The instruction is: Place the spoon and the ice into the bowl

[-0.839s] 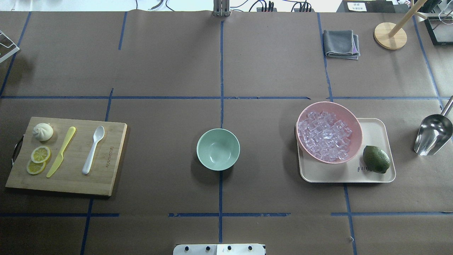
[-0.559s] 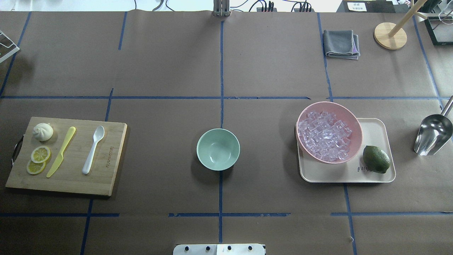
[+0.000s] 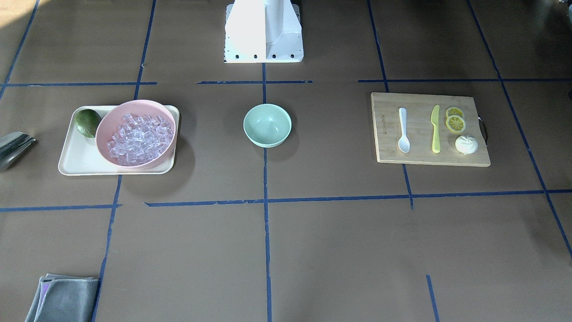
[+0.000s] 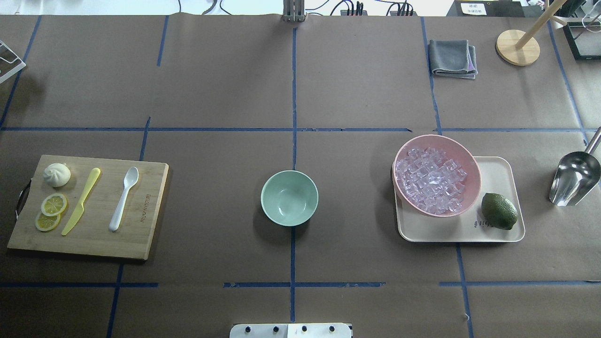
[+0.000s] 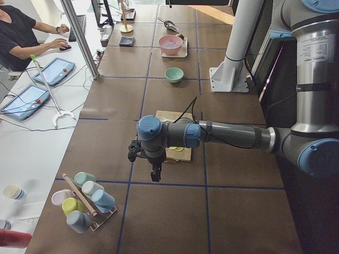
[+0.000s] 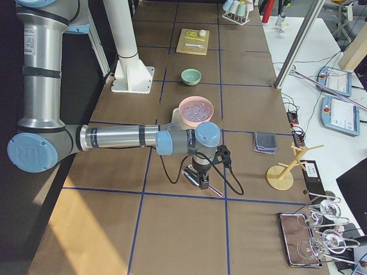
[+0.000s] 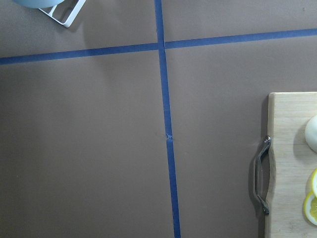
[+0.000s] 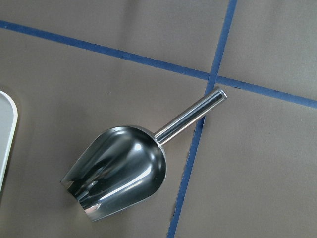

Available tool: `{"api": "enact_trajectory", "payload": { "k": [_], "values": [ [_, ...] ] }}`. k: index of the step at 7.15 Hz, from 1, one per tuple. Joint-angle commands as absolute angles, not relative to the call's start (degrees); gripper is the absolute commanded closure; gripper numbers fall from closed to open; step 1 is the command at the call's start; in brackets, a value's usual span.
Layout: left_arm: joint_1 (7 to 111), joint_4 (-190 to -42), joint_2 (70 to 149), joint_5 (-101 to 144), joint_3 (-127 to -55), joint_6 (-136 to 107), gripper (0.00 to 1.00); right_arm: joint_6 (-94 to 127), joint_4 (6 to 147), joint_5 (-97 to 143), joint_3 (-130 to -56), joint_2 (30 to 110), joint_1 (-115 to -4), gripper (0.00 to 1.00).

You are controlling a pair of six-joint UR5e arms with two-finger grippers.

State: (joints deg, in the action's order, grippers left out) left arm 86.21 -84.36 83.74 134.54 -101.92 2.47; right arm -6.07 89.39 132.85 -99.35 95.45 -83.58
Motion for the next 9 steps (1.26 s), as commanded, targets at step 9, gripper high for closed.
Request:
{"api": "enact_trajectory", "payload": {
  "k": [9],
  "values": [
    [69.1, -108.5, 83.5, 136.1, -105.6, -17.8, 0.00, -6.1, 89.3, 138.6, -100.3, 97.5, -83.2, 0.01]
  ]
}}
